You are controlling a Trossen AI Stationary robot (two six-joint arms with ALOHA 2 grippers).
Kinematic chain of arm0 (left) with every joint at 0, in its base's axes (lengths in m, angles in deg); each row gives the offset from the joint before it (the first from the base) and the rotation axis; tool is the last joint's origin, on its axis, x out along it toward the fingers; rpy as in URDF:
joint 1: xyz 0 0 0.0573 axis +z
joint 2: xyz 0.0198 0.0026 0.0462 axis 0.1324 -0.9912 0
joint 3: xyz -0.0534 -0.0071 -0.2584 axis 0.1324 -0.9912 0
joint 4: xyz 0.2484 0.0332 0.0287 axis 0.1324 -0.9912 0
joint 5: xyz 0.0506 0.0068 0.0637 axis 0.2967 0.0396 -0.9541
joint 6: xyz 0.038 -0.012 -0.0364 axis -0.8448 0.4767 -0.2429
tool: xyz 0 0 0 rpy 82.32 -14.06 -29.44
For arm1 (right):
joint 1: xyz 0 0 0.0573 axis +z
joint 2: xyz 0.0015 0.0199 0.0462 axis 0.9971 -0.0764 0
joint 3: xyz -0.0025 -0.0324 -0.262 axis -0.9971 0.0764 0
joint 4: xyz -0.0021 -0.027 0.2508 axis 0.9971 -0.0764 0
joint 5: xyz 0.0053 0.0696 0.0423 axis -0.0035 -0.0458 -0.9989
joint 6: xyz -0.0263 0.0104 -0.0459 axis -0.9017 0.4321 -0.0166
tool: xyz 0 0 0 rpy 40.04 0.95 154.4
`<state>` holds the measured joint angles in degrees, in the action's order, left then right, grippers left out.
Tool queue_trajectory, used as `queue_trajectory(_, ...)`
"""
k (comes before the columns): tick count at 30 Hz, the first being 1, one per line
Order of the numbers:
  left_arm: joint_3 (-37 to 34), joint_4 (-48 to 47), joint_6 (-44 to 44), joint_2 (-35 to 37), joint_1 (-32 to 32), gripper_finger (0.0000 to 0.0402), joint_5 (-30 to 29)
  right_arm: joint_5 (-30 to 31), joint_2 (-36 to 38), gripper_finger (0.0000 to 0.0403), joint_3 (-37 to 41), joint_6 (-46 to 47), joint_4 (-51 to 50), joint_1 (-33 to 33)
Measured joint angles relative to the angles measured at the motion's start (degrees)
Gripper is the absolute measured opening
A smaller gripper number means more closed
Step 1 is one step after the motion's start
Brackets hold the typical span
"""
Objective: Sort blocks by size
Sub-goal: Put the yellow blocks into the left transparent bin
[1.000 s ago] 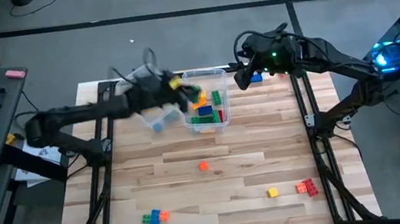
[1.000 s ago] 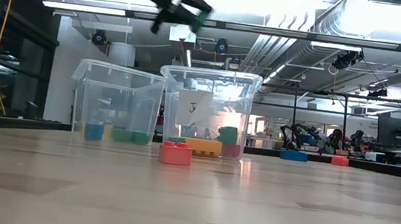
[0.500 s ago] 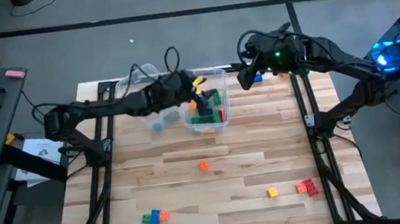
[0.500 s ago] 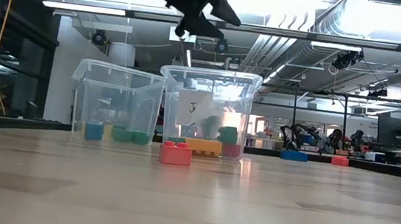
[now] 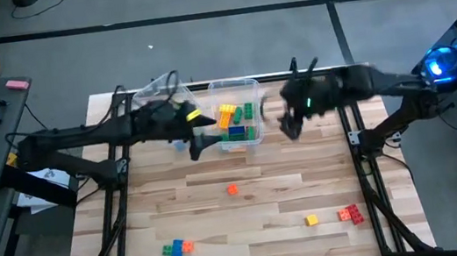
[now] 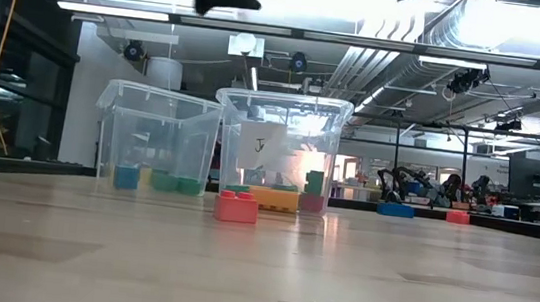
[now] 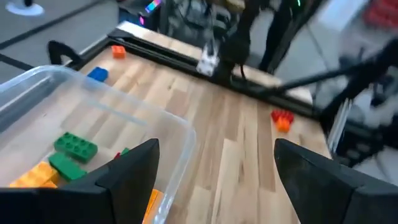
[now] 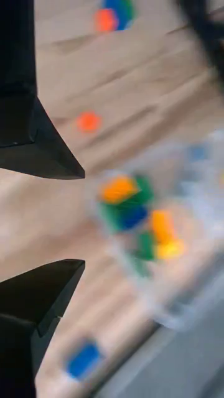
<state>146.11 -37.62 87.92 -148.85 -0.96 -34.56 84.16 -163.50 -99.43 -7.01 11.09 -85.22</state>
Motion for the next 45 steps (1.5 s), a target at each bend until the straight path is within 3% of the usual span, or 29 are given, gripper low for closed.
queue_trajectory(4,-10.05,8.94,7.25,8.14,-1.04,0.0304,-4.60,-6.79,1.46,0.0218,11.82,12.89,-1.15,9.26)
queue_trajectory(11,-16.82,15.70,8.11,17.02,1.06,0.0305,-12.18,-21.73,2.54,0.0218,35.12,44.67,17.50,27.49)
queue_trajectory(16,-16.73,17.26,4.30,18.98,3.89,0.0305,-12.31,-18.51,2.41,0.0218,44.50,75.42,31.14,36.73)
queue_trajectory(19,-16.73,17.88,2.69,19.28,5.46,0.0305,-12.31,-15.49,0.80,0.0218,45.93,86.11,33.45,39.54)
queue_trajectory(34,-16.74,17.64,1.36,19.23,11.44,0.0305,-8.66,-20.44,-16.98,0.0218,38.55,91.03,30.52,39.00)
queue_trajectory(45,-16.74,18.70,1.83,19.23,12.60,0.0305,-6.44,-20.44,-22.32,0.0216,37.79,92.01,29.97,38.98)
